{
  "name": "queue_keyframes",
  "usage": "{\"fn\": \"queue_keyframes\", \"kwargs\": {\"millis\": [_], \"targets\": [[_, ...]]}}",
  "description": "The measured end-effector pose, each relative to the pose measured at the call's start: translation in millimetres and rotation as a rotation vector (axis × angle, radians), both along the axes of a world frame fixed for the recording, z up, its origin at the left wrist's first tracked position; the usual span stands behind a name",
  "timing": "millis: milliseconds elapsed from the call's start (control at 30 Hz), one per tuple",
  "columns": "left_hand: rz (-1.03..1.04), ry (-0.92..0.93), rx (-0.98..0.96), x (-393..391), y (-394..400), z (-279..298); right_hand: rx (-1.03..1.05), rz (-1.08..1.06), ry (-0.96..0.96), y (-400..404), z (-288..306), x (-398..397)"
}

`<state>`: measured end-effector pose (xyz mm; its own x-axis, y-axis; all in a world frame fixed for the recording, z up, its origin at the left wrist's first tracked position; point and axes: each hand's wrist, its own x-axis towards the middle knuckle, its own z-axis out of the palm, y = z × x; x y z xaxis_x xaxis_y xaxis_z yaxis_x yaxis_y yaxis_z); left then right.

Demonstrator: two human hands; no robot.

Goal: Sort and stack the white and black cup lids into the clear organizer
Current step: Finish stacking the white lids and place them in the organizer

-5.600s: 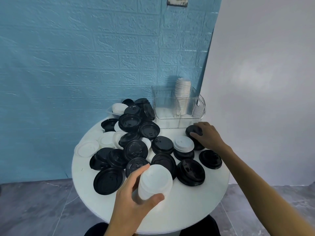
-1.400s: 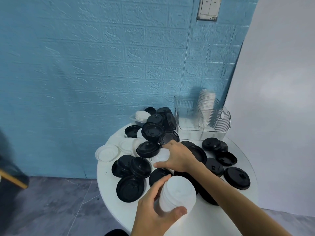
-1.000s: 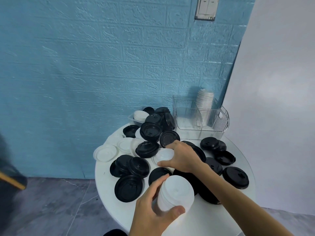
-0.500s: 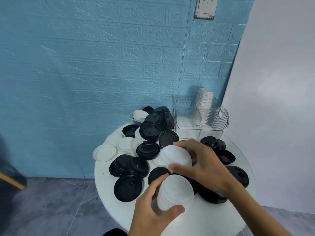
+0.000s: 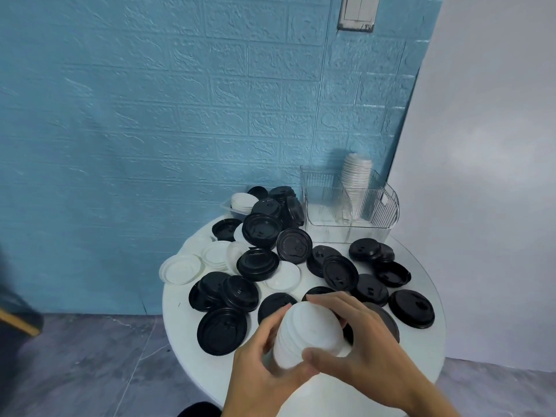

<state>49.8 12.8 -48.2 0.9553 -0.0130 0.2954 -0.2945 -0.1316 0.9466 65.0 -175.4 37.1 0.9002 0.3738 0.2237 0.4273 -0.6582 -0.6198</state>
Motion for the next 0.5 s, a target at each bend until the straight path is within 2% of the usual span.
{"fn": "queue_keyframes", "kwargs": {"millis": [500], "targets": [[0.005, -0.053, 0.037, -2, 0, 6, -0.161, 0.056, 0.087, 2, 19, 8]]}}
